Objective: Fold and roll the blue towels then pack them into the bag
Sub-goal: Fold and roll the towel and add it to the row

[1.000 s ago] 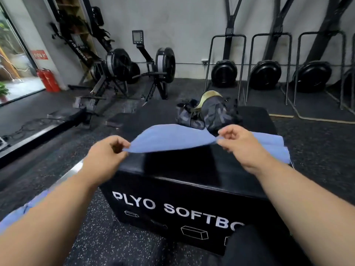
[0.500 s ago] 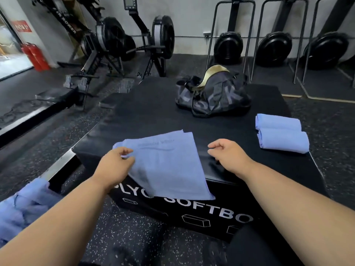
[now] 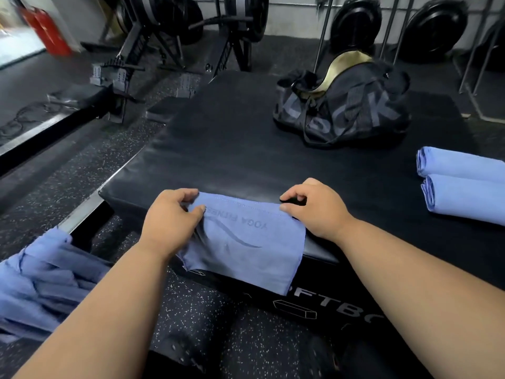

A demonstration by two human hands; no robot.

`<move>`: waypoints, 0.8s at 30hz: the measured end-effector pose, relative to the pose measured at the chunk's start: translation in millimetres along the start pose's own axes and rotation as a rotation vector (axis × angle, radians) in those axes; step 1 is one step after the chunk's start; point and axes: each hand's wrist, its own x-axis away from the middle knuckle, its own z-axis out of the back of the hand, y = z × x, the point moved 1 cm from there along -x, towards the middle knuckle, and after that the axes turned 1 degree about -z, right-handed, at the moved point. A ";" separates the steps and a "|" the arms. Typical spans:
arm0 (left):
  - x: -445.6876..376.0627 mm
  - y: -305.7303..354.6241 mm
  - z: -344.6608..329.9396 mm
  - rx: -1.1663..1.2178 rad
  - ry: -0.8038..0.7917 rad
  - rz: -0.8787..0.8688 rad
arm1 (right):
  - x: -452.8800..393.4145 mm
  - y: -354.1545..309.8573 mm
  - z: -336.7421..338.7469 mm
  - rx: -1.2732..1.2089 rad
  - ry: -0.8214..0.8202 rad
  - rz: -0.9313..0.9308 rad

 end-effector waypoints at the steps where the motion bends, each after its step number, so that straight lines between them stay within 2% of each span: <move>1: -1.5 -1.2 -0.2 0.004 -0.006 0.003 | 0.8 0.0 -0.9 -0.003 0.002 0.019; 10: -5.1 -13.0 2.0 0.004 0.132 0.060 | 3.2 0.0 -4.0 -0.014 -0.008 0.109; 15: -7.7 -14.4 2.4 0.023 0.121 0.081 | 2.5 -0.9 -4.2 0.033 -0.048 0.133; 20: -8.7 -13.8 4.2 0.049 0.116 0.114 | 13.0 -1.8 -1.0 -0.038 -0.073 0.065; 24: -12.0 -15.2 6.6 0.037 0.114 0.125 | 29.5 2.3 -0.9 0.048 -0.048 0.081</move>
